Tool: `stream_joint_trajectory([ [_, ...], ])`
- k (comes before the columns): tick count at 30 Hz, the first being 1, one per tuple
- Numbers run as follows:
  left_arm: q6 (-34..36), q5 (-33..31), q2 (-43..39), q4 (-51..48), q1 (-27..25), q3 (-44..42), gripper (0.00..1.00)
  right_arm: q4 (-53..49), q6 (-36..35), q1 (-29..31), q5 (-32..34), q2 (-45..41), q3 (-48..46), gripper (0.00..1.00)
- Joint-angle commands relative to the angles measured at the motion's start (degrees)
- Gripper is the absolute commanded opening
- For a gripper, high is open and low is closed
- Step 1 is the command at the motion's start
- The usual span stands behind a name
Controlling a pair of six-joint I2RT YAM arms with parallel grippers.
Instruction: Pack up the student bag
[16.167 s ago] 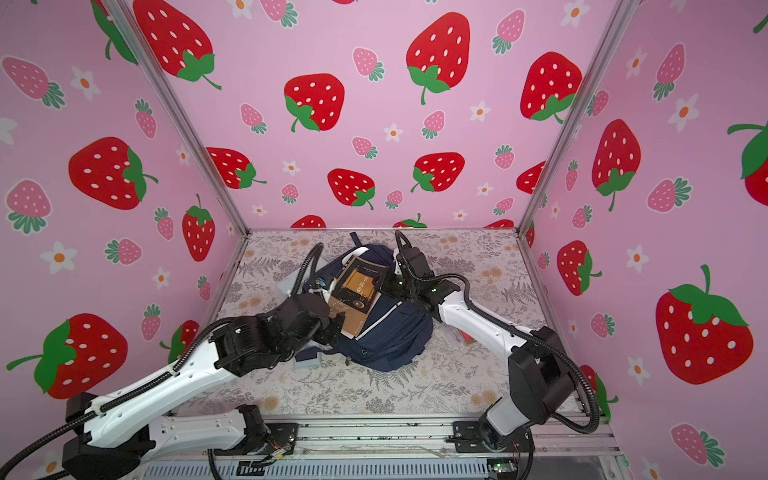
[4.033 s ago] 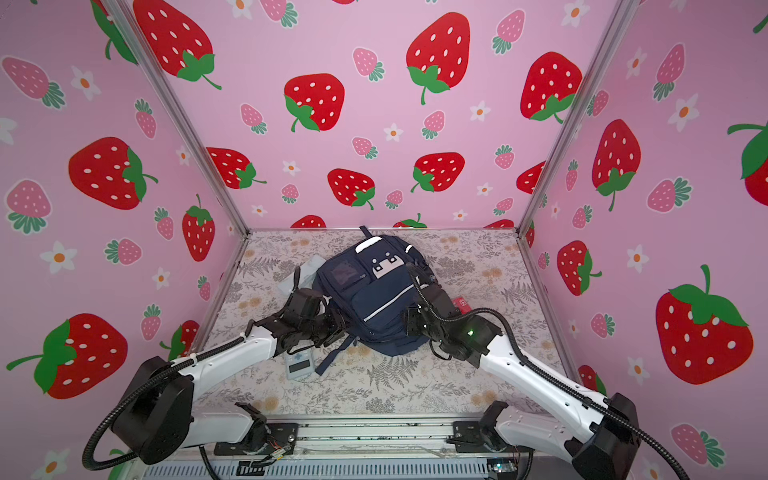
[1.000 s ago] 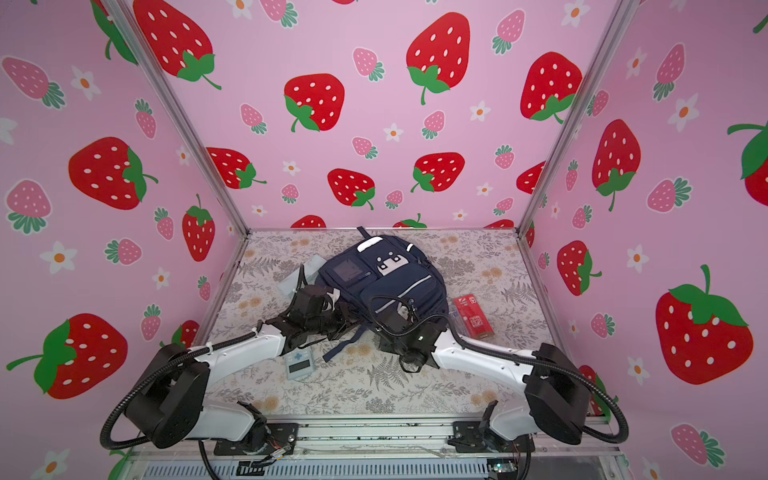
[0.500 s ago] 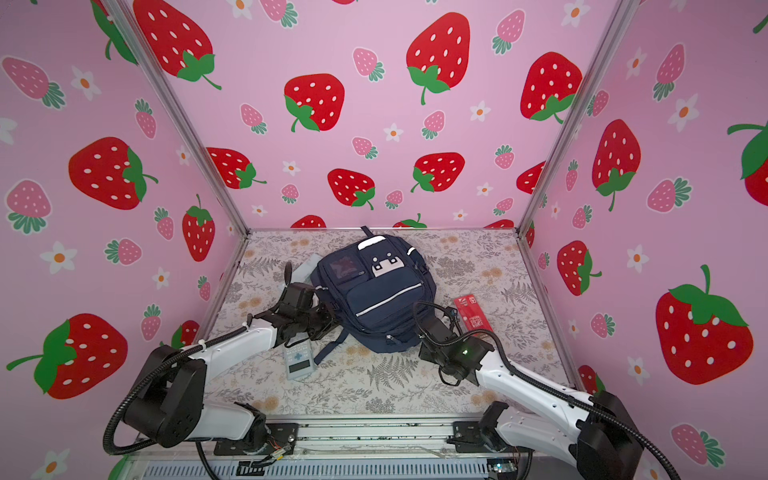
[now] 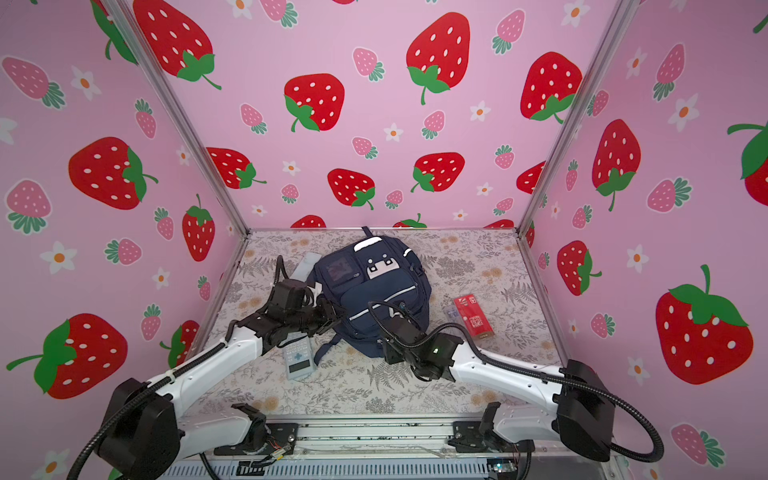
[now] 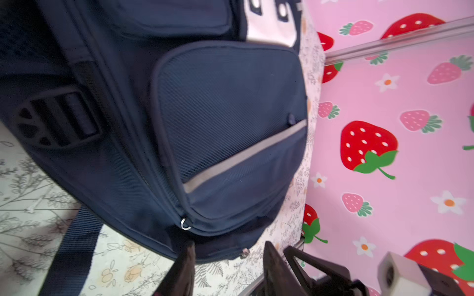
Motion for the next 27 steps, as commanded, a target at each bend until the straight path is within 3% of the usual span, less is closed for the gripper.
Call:
stream_joint_trajectory([
  [1, -2.4, 1.35, -2.04, -0.54, -0.24, -3.51, 0.49, 8.07, -7.23, 0.13, -3.22, 1.78, -1.69, 0.62],
  [14, -6.22, 2.39, -3.02, 5.24, -2.16, -8.69, 0.46, 8.4, -6.68, -2.05, -5.63, 7.44, -4.38, 0.49],
  [27, -8.12, -0.77, -0.25, 6.04, -8.58, -7.9, 0.49, 12.23, -6.8, -3.05, -7.33, 11.03, -4.18, 0.35],
])
